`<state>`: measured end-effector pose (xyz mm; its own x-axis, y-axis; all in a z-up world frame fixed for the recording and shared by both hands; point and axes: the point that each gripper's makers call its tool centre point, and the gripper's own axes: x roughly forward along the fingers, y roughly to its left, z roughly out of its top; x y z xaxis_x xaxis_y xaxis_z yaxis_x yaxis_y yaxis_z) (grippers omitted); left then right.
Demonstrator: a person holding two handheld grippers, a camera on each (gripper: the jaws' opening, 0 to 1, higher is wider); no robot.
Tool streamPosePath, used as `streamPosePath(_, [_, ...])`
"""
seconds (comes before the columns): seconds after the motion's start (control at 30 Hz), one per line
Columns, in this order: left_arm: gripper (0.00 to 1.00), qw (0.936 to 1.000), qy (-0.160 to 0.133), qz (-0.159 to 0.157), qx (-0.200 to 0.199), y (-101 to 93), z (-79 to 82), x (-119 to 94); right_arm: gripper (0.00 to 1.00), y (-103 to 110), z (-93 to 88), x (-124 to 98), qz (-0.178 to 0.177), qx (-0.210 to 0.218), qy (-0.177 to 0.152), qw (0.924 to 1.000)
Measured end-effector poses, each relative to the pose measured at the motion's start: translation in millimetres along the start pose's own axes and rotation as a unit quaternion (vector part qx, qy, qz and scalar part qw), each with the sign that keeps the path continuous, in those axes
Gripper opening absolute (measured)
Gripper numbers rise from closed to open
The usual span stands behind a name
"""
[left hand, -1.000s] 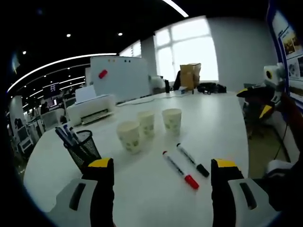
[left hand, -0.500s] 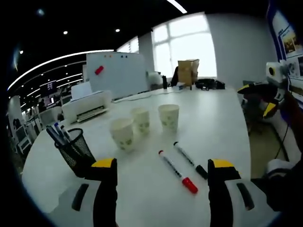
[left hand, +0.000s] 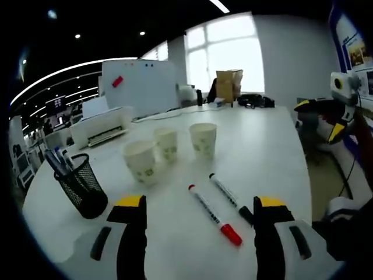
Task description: Place the scattered laser pointers and whiteboard markers into the pen holder and stack the scattered paper cups together
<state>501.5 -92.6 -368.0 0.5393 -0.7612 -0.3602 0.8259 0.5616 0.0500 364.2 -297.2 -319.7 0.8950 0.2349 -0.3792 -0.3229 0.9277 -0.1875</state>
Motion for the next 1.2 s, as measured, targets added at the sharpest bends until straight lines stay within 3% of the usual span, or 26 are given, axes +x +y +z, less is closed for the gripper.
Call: streamPosePath(1.2, [0.63, 0.9992, 0.041, -0.007, 0.001, 9.9, -12.0, 43, 0.87, -5, -3.9, 0, -0.006, 0.001, 0.007, 1.0000])
